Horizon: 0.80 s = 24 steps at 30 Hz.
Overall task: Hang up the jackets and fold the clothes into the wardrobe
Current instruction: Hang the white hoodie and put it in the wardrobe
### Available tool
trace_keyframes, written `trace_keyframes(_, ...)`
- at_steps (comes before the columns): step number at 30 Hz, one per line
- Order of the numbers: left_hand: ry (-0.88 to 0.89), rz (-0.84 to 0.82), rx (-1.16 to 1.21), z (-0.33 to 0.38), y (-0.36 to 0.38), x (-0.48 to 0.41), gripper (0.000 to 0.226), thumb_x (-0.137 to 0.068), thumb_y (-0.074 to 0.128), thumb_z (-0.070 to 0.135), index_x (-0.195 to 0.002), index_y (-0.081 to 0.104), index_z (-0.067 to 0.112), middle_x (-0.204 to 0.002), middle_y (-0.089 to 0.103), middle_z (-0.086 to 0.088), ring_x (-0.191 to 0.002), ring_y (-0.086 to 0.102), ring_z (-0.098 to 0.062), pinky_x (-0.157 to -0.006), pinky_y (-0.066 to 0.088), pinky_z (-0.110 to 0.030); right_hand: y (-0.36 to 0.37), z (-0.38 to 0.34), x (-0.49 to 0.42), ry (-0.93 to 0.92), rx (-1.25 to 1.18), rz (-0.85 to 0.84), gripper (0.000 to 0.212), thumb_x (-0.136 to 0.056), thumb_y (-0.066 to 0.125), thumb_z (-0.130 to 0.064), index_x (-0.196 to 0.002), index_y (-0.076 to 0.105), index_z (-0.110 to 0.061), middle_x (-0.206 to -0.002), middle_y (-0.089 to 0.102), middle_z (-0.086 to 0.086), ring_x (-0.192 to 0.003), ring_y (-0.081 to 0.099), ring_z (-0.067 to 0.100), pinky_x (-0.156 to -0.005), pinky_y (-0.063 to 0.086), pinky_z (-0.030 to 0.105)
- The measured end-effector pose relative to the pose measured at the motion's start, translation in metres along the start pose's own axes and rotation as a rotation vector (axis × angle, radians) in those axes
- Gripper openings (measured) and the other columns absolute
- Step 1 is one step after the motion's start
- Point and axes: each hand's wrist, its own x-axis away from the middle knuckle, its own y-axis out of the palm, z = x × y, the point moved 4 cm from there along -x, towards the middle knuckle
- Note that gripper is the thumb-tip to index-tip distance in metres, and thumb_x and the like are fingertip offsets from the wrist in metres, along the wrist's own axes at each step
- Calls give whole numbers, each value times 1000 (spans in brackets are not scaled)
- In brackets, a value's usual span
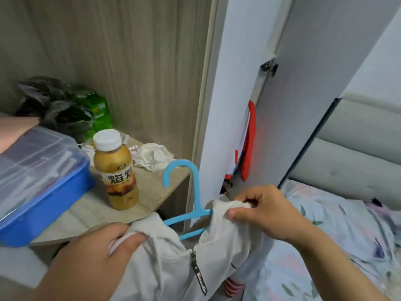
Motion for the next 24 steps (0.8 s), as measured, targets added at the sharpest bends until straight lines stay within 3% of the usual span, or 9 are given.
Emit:
trace_keyframes(4,94,-126,9,47,31,-18,21,-76,58,63,-71,64,44,-74,62,13,-73,52,4,-62,37,-16,-50,26,24,90,48,138,13,-68,87,-35,-72,76,-28,-72,73,-6,-63,62,1,-58,50,20)
trace_keyframes(7,180,-168,-6,87,56,-35,34,-75,52,68,-79,66,38,-77,62,13,-73,53,4,-62,37,-11,-87,46,33,138,80,230,13,-67,87,-35,-70,76,-30,-72,72,-5,-62,61,1,-57,48,19)
trace_keyframes(10,281,-166,13,125,83,-54,40,-74,49,69,-80,65,33,-74,63,11,-70,56,0,-64,44,-16,-122,66,38,177,94,299,13,-68,87,-32,-68,75,-25,-72,71,2,-60,57,2,-56,45,21)
trace_keyframes(14,409,-170,24,179,125,-84,39,-78,50,64,-73,57,26,-69,59,11,-64,55,-7,-61,47,-28,-168,98,40,231,96,413,13,-69,87,-28,-70,75,-33,-70,71,-7,-59,58,-1,-54,43,15)
trace_keyframes(20,531,-177,-23,266,196,-142,36,-83,46,67,-72,56,34,-69,58,14,-63,54,-7,-52,38,-25,-238,151,28,298,87,551,14,-71,85,-30,-69,74,-38,-68,72,-12,-58,58,-4,-52,42,12)
trace_keyframes(24,595,-185,0,309,240,-177,40,-79,44,67,-74,62,31,-72,58,12,-71,55,-4,-59,42,-23,-278,177,16,323,117,620,16,-71,85,-30,-65,72,-37,-64,69,-13,-54,56,-5,-50,38,10)
